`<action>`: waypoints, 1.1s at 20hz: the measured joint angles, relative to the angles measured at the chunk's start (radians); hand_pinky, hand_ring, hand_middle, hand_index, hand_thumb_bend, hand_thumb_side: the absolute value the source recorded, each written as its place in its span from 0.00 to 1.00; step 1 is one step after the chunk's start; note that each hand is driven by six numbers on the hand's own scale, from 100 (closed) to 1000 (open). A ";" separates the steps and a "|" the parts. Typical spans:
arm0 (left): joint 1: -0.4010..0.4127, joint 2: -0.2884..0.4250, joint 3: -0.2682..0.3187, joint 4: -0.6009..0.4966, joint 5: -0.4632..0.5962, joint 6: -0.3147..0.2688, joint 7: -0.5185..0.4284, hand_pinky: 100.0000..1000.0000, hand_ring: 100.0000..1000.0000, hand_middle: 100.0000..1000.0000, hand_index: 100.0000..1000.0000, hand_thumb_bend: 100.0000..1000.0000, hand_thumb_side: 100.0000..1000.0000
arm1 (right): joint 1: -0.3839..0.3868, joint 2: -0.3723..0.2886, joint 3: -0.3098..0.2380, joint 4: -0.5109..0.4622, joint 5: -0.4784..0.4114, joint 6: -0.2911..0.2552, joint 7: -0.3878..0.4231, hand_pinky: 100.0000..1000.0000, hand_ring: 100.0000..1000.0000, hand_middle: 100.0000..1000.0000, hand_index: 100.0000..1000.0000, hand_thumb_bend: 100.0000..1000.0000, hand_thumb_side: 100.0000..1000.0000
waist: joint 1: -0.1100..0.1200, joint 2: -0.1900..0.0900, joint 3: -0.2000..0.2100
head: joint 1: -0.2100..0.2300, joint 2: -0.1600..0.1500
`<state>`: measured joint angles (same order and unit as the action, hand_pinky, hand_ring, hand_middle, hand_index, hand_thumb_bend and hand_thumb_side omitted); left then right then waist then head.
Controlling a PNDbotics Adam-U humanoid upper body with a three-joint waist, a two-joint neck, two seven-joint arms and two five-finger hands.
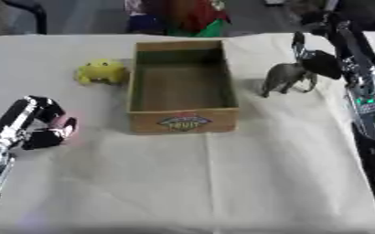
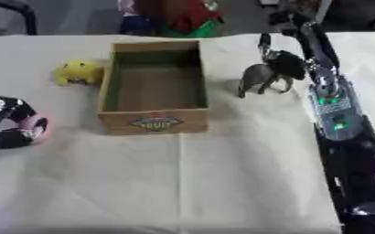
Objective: Pick up objects on the table and place them in the box.
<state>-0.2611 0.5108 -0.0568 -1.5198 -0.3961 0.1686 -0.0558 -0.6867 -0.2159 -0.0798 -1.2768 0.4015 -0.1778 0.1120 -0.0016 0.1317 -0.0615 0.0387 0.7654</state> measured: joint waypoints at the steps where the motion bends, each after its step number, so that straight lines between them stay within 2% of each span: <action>1: -0.005 0.000 0.001 -0.005 0.007 0.004 0.017 0.57 0.41 0.14 0.38 0.07 0.00 | 0.000 0.000 0.000 0.000 0.000 0.000 0.000 0.85 0.96 0.68 0.78 0.00 0.07 | 0.000 0.000 0.000 | 0.000 0.000; 6: -0.063 0.000 -0.006 -0.036 0.054 0.006 0.081 0.57 0.42 0.15 0.40 0.07 0.00 | 0.000 0.001 0.000 0.000 0.000 0.000 0.000 0.85 0.96 0.67 0.78 0.00 0.07 | 0.000 -0.003 -0.001 | 0.002 0.000; 12: -0.209 0.006 -0.058 -0.027 0.074 -0.011 0.079 0.58 0.43 0.17 0.41 0.09 0.00 | 0.001 0.005 0.004 0.000 0.000 -0.001 0.005 0.85 0.96 0.67 0.78 0.00 0.08 | 0.002 -0.006 -0.010 | 0.009 0.000; 16: -0.313 -0.005 -0.102 0.042 0.063 -0.037 0.052 0.59 0.44 0.18 0.42 0.10 0.00 | 0.001 0.016 0.012 0.001 0.000 -0.004 0.010 0.85 0.96 0.67 0.78 0.00 0.08 | 0.001 -0.007 -0.028 | 0.019 0.000; 22: -0.459 -0.075 -0.151 0.187 0.001 -0.073 0.005 0.60 0.45 0.21 0.45 0.13 0.00 | 0.001 0.029 0.023 0.002 -0.001 -0.009 0.021 0.85 0.96 0.67 0.78 0.00 0.08 | 0.002 -0.007 -0.062 | 0.041 0.000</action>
<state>-0.7204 0.4362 -0.2078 -1.3325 -0.3948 0.0953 -0.0506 -0.6859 -0.1868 -0.0566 -1.2749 0.4007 -0.1867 0.1331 0.0002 0.1244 -0.1236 0.0800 0.7654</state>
